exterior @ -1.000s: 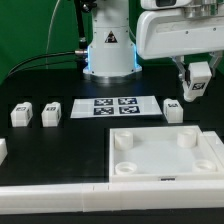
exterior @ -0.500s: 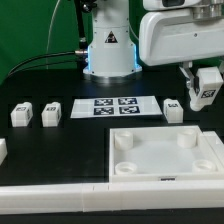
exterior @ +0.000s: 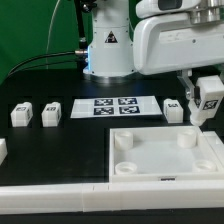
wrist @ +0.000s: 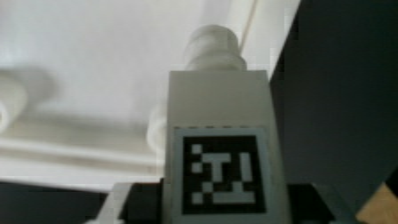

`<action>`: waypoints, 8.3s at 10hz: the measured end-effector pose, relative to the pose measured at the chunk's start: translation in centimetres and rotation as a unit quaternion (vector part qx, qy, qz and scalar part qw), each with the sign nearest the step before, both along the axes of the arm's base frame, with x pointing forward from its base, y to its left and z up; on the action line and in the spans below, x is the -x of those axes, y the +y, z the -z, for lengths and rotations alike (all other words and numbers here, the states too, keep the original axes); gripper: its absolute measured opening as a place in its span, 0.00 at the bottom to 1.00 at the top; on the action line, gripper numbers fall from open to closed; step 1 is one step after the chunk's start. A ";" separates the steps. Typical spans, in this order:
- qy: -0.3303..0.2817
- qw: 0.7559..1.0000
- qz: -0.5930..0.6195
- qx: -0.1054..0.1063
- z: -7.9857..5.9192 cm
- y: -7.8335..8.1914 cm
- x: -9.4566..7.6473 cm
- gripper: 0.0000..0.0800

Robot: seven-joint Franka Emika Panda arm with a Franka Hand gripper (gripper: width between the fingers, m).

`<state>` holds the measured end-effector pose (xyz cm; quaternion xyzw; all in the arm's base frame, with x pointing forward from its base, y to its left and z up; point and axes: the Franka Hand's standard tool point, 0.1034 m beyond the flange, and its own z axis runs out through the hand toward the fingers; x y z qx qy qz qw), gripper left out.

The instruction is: Assemble one leg

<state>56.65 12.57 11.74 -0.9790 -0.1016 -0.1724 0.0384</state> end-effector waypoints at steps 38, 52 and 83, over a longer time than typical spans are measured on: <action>-0.128 0.991 -0.042 0.008 3.5 -1.7 -4.8 0.60; -0.065 0.996 -0.054 0.015 2.6 -1.6 -6.0 0.81; 0.221 0.867 0.442 -0.058 3.5 -1.6 -5.6 0.37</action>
Offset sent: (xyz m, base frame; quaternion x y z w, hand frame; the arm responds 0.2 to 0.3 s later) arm 0.0260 -0.0039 0.0036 -0.0065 0.0020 -0.0399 0.9992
